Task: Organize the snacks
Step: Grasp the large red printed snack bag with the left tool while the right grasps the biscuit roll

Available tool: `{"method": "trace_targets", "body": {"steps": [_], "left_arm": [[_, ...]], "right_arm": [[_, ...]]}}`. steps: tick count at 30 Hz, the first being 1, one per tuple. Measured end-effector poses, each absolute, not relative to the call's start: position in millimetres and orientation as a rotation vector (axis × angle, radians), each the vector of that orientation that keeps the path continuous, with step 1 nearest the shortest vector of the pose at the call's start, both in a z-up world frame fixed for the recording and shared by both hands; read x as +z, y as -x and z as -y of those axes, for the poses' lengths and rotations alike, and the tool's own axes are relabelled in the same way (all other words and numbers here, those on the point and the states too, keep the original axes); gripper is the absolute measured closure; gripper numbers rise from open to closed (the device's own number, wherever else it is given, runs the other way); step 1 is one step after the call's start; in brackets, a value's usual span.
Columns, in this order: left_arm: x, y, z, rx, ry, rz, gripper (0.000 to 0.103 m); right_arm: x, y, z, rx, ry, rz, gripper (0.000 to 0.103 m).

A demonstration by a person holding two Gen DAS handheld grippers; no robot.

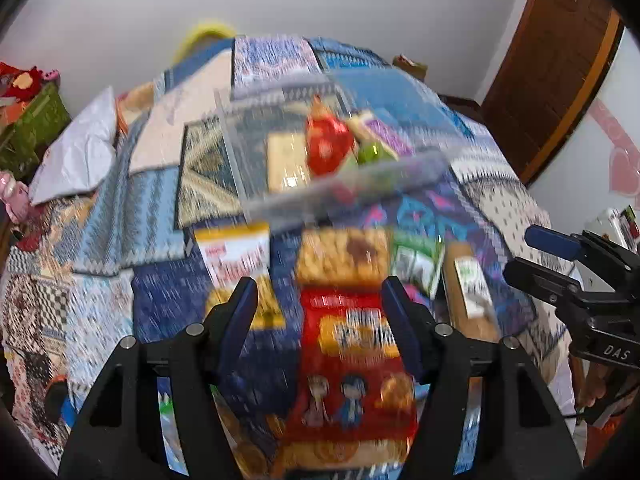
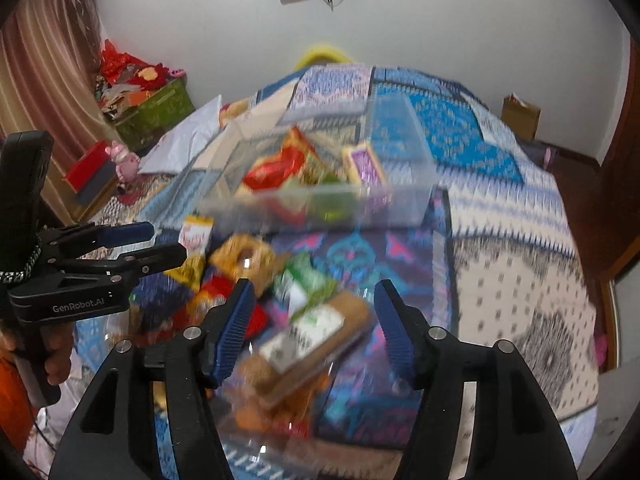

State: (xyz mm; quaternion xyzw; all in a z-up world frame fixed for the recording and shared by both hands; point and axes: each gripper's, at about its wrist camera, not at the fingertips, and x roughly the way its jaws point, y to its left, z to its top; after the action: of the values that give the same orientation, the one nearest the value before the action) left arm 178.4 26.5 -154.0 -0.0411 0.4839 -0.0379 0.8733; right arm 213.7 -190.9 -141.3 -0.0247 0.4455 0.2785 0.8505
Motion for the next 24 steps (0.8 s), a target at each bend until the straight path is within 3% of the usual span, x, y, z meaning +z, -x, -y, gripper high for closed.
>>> {"method": "trace_targets", "body": {"steps": [10, 17, 21, 24], "left_arm": [[-187, -155, -10, -0.128, 0.068, -1.08, 0.039], [-197, -154, -1, -0.158, 0.063, -1.101, 0.039], [-202, -156, 3, -0.164, 0.061, -1.097, 0.029], [-206, -158, 7, -0.162, 0.051, -1.101, 0.026]], "right_arm": [[-182, -213, 172, 0.565, 0.045, -1.04, 0.038], [-189, -213, 172, 0.549, 0.073, -1.011, 0.037], [-189, -211, 182, 0.548, 0.082, -0.992, 0.038], [-186, -211, 189, 0.543, 0.097, -0.98, 0.044]]}}
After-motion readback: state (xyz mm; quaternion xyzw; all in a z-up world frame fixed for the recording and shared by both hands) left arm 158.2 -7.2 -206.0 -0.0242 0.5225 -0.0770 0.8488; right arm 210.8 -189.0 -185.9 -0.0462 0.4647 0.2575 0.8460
